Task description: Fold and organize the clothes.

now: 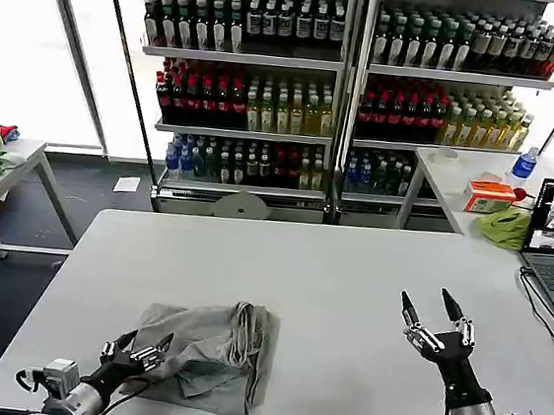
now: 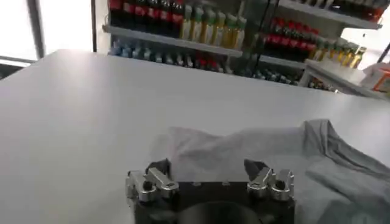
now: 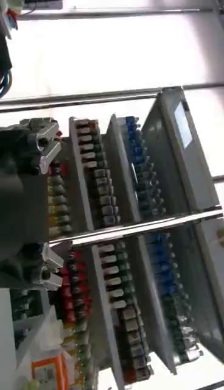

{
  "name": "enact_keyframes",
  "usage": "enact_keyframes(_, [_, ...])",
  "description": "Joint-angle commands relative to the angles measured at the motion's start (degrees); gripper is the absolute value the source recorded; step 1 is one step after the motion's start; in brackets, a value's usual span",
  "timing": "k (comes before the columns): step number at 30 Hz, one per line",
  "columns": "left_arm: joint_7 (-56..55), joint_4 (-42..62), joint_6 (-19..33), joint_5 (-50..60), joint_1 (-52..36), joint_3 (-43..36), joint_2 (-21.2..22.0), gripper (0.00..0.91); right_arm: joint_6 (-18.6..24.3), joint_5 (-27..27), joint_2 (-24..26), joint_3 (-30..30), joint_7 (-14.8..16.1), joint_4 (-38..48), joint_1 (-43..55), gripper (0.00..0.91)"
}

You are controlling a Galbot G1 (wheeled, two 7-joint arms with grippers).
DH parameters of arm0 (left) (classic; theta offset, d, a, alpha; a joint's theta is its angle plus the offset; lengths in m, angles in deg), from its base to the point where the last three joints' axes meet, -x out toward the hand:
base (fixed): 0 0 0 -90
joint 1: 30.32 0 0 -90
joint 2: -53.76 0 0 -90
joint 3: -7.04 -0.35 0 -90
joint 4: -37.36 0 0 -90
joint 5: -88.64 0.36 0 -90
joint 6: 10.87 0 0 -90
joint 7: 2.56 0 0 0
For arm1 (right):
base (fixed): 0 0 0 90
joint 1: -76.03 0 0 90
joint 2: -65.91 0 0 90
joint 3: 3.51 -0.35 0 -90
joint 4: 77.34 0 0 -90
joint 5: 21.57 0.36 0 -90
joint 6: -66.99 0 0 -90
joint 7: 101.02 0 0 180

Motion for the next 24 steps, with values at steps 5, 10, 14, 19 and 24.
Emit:
enact_keyframes(5, [-0.37, 1.7, 2.14, 1.67, 0.59, -1.63, 1.68, 0.0, 0.16, -0.08, 0.36, -0.29, 0.0, 0.0, -0.17, 0.907])
enact_keyframes(10, [0.07, 1.03, 2.09, 1.28, 0.76, -1.8, 1.74, 0.01, 0.16, 0.02, 0.39, -0.43, 0.0, -0.21, -0.22, 0.907])
enact_keyframes(14, [-0.06, 0.86, 2.03, 0.84, 0.53, -1.83, 1.74, 0.01, 0.13, 0.0, 0.3, -0.31, -0.02, -0.31, -0.16, 0.907])
enact_keyframes(19, [-0.01, 0.95, 2.13, 0.87, 0.74, -1.38, 1.51, 0.01, 0.2, 0.01, 0.32, -0.38, 0.0, -0.4, -0.33, 0.907])
enact_keyframes(24, [-0.58, 0.71, 2.47, 0.87, 0.65, -1.02, 2.29, 0.01, 0.27, 0.0, 0.26, -0.39, 0.01, -0.4, -0.42, 0.907])
